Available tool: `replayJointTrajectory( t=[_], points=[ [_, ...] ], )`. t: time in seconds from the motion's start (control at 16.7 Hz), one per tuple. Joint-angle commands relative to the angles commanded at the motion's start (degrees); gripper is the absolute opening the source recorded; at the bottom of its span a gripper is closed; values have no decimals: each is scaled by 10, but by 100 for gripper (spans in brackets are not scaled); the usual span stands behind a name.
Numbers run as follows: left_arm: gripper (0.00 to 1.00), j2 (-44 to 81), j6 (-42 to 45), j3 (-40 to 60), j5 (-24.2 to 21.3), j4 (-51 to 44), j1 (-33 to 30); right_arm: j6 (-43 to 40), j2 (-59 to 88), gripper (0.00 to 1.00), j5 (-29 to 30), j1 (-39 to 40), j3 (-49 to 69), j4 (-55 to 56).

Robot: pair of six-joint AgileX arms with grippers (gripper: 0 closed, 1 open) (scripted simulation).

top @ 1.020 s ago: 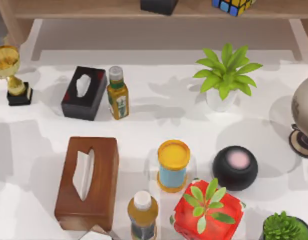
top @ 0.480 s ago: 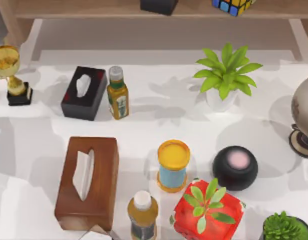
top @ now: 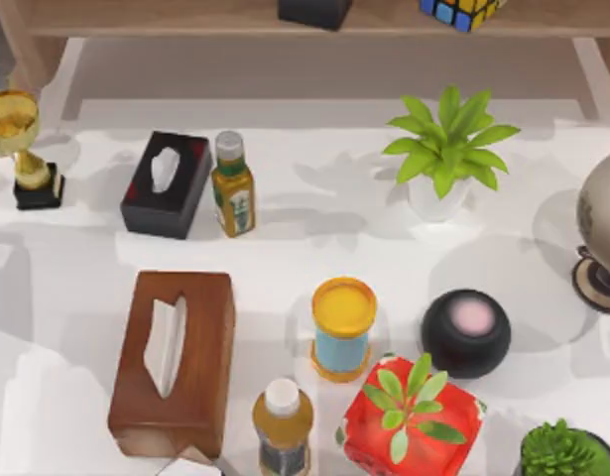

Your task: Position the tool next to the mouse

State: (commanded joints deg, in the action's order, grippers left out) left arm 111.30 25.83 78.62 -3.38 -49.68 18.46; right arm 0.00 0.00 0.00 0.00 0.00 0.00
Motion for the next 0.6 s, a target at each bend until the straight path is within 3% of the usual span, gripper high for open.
replayJointTrajectory(
  t=[0.6],
  points=[
    [0, 29, -28, -20, 24, -9, 33, 0, 0, 100, 0, 0, 0, 0]
  ],
)
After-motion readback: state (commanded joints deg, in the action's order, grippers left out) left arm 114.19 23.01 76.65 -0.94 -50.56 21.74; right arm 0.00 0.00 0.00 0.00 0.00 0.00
